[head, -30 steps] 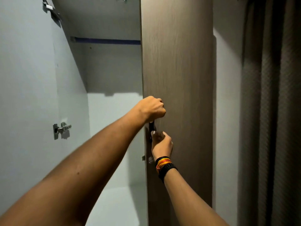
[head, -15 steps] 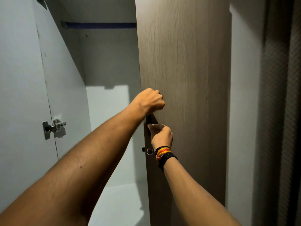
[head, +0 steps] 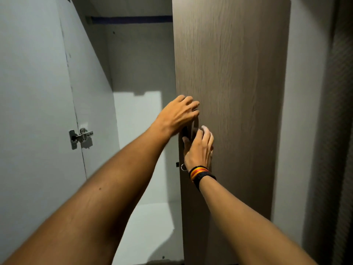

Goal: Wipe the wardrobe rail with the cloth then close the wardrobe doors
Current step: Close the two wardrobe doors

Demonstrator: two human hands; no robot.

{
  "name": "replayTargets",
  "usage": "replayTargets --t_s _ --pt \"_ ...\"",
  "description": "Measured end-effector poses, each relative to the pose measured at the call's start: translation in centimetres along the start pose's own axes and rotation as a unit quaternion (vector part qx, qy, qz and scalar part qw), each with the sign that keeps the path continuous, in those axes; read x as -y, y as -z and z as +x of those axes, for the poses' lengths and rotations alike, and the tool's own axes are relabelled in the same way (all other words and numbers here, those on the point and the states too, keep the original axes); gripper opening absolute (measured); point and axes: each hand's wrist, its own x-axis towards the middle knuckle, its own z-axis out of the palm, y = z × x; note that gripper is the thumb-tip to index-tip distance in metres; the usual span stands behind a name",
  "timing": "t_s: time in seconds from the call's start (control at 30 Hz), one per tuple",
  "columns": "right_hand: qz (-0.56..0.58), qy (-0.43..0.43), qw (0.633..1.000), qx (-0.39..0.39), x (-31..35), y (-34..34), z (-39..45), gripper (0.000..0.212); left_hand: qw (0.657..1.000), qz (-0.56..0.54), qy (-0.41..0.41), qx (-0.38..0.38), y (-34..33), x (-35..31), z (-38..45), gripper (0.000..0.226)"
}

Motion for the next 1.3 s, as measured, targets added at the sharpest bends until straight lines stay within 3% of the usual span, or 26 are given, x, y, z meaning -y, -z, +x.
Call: replayTargets --t_s 0.07,0.13,0.23,0.37,0.6,0.83,0.97,1.1,1.2,1.3 --pt "-0.084 0.090 0.992 0.016 -0.4 1.0 -0.2 0.060 0.991 -0.072 0.109 -0.015 -1.2 -1.6 -3.1 0.070" --pt "-0.145 0.173 0.974 0.034 -0.7 2.2 0.0 0.069 0.965 -0.143 0.215 -0.033 -1.6 -3.4 -5.8 0.070" --pt "-0.204 0.252 0.945 0.048 -0.1 4.1 0.7 0.071 0.919 -0.221 0.322 -0.050 -1.4 -5.5 -8.6 0.066" --pt "-0.167 0.345 0.924 0.010 4.9 6.4 1.5 0.069 0.865 -0.247 0.427 -0.096 0.6 -5.2 -11.6 0.064" --pt "-0.077 0.486 0.870 -0.026 17.6 8.3 1.8 0.060 0.809 -0.192 0.531 -0.162 4.8 0.6 -17.9 0.060" --pt "0.027 0.609 0.792 -0.036 32.1 8.9 -3.3 0.056 0.774 -0.081 0.596 -0.196 9.4 4.7 -30.1 0.064" --pt "0.038 0.683 0.729 -0.033 39.2 10.0 -7.4 0.054 0.750 -0.042 0.630 -0.198 11.2 5.2 -36.1 0.066" --pt "-0.047 0.722 0.691 0.012 43.6 10.3 -10.6 0.041 0.676 -0.152 0.699 -0.177 11.2 4.9 -40.3 0.066" --pt "-0.120 0.704 0.698 0.048 44.3 10.2 -11.6 0.035 0.620 -0.287 0.717 -0.137 10.7 4.2 -41.8 0.072" --pt "-0.132 0.695 0.705 0.046 43.6 10.0 -11.6 0.035 0.575 -0.329 0.736 -0.141 10.6 3.6 -41.5 0.073"
